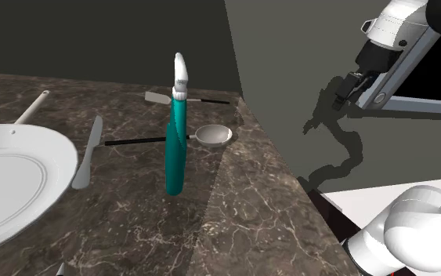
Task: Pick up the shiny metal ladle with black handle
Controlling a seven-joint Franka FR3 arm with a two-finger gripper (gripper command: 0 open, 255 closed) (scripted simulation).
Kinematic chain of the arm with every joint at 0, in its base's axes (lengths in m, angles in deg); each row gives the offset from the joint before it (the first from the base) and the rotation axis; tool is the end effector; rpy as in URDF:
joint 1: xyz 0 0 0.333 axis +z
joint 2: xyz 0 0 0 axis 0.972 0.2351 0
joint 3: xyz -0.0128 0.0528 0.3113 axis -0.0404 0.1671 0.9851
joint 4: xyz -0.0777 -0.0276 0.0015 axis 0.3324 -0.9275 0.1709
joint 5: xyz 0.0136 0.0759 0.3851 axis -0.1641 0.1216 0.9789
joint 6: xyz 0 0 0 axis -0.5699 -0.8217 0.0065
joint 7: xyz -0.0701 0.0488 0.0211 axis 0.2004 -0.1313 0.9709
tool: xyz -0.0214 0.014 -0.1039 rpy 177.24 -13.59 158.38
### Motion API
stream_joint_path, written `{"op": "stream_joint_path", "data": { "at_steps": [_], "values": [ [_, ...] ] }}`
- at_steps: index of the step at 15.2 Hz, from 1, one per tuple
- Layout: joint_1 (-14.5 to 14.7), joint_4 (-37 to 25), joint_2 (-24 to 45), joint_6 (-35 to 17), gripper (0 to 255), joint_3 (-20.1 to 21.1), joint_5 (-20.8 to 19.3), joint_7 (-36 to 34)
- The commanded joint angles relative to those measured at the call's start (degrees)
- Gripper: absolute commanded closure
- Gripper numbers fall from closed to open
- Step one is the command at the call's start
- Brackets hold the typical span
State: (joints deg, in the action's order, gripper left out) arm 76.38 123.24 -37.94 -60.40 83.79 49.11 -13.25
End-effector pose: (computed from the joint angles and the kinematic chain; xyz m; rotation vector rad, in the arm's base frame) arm 0.2855 -0.0130 0.6336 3.0408 -0.0298 0.0818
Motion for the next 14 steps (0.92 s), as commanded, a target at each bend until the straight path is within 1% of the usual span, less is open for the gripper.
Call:
{"op": "stream_joint_path", "data": {
  "at_steps": [1, 8, 14],
  "values": [
    [0.0, 0.0, 0.0, 0.0, 0, 0.0, 0.0, 0.0],
    [5.3, -3.8, 11.5, -7.6, 0, 0.9, 3.1, 5.7],
    [9.4, -8.7, 21.3, -12.4, 0, 2.3, 5.8, 10.8]
  ]
}}
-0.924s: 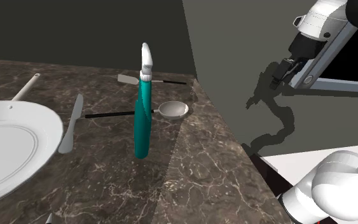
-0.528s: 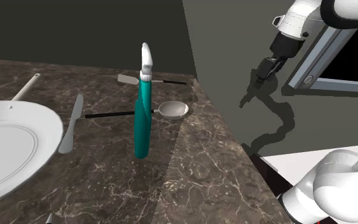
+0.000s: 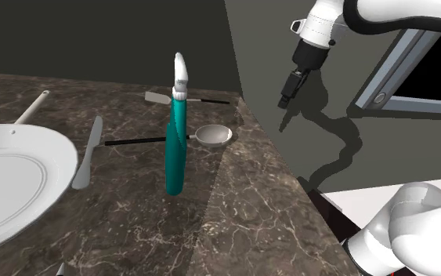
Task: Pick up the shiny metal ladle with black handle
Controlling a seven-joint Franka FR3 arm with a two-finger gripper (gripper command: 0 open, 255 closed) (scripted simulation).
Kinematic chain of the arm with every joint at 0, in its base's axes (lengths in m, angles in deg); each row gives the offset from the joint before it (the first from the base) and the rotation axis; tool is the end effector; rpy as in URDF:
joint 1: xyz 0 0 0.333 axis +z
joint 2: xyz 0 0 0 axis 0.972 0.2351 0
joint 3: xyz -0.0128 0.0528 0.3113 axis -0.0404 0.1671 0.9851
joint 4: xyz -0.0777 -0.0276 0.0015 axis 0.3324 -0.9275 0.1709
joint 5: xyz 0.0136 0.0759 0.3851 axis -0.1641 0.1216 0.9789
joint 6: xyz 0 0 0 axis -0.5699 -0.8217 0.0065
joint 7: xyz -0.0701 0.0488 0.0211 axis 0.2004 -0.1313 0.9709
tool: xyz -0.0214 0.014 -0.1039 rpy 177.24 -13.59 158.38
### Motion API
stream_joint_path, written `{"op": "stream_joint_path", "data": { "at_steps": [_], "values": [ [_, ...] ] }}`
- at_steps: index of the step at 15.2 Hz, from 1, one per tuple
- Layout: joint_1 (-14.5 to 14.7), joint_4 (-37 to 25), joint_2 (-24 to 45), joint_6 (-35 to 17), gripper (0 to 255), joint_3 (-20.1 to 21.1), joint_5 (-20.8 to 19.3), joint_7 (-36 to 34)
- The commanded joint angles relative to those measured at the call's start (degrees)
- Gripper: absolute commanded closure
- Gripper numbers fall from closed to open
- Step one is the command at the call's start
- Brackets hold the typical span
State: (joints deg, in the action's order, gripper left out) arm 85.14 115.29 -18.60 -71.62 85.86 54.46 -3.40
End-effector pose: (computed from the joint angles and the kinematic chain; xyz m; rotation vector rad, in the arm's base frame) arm 0.3969 0.0761 0.6007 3.0693 0.5387 0.0789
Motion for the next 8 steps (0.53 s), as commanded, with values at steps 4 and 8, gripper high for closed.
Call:
{"op": "stream_joint_path", "data": {
  "at_steps": [4, 8],
  "values": [
    [3.2, -4.8, 8.2, -3.4, 0, 1.5, 2.1, 4.5],
    [5.6, -9.2, 14.3, -5.1, 0, 3.0, 3.7, 7.9]
  ]
}}
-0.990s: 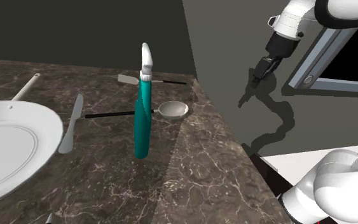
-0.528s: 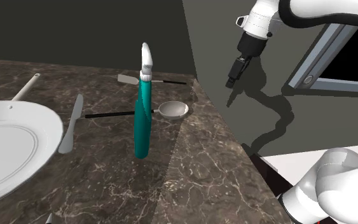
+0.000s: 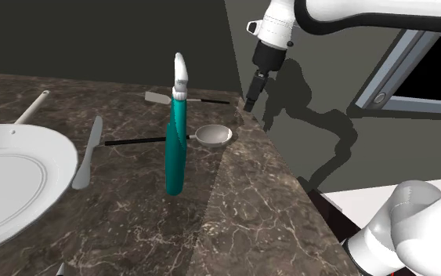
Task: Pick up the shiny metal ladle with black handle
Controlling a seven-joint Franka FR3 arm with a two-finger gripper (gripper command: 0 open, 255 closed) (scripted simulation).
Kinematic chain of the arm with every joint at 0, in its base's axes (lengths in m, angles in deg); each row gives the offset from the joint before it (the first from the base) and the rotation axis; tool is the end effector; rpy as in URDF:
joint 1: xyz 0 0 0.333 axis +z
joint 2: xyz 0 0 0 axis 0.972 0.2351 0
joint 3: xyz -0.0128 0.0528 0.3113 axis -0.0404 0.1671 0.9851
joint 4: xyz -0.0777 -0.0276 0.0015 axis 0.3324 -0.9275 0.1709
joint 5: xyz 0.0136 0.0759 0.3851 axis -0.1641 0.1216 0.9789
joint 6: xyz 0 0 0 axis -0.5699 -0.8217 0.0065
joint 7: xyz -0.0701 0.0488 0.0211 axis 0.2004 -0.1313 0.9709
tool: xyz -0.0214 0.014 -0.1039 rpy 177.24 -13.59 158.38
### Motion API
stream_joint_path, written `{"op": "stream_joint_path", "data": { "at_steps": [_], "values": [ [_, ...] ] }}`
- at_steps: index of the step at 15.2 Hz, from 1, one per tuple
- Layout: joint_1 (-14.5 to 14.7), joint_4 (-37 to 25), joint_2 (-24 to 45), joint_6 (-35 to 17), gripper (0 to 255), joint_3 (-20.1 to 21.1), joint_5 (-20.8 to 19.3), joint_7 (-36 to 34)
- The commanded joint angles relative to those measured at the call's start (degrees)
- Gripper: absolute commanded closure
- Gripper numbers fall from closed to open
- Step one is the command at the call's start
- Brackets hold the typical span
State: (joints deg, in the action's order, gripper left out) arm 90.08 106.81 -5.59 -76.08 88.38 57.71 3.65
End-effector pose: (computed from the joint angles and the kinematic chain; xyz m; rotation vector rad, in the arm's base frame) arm 0.4544 0.1566 0.5789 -2.9781 -0.9092 -0.0753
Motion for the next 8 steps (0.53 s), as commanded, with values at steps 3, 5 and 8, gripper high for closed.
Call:
{"op": "stream_joint_path", "data": {
  "at_steps": [3, 5, 8],
  "values": [
    [2.3, -4.3, 5.7, -1.4, 0, 1.8, 1.4, 3.3],
    [3.4, -6.8, 8.5, -1.7, 0, 2.7, 1.9, 4.9],
    [5.0, -10.6, 12.7, -2.0, 0, 4.2, 2.6, 7.2]
  ]
}}
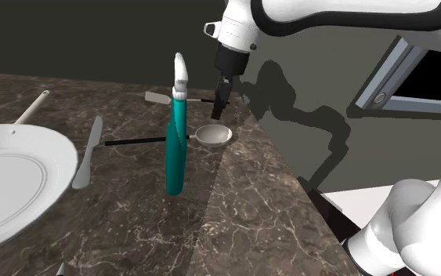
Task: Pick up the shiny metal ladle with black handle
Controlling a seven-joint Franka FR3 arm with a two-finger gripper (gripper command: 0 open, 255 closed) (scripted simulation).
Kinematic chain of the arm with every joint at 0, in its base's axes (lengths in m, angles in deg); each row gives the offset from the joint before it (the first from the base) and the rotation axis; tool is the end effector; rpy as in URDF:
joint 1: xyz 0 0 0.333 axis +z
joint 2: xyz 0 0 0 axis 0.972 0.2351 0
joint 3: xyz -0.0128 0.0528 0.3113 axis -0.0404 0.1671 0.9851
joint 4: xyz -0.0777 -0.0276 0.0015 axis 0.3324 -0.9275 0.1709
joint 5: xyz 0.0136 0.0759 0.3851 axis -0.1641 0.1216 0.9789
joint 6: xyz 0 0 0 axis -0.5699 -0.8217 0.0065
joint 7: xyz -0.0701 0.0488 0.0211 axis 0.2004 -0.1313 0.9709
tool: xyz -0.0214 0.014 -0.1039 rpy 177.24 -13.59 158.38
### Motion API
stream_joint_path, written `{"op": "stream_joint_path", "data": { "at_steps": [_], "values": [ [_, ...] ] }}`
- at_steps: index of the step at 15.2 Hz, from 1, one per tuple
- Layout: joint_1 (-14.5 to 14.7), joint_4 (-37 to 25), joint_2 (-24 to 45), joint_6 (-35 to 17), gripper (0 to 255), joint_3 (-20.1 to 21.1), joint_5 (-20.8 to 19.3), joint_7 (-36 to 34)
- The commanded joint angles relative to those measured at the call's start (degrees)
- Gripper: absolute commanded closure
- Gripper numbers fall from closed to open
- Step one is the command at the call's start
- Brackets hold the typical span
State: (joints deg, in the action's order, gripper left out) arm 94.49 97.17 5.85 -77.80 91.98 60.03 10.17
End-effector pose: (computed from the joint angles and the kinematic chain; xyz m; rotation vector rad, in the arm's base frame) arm 0.4860 0.2484 0.5611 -2.7980 -1.2470 -0.0694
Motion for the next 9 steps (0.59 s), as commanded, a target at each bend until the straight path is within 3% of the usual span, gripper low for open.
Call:
{"op": "stream_joint_path", "data": {
  "at_steps": [1, 9],
  "values": [
    [1.2, -2.3, 2.7, -0.4, 0, 1.1, 0.4, 1.5],
    [5.7, -13.5, 13.3, 0.3, 0, 5.6, 0.8, 6.9]
  ]
}}
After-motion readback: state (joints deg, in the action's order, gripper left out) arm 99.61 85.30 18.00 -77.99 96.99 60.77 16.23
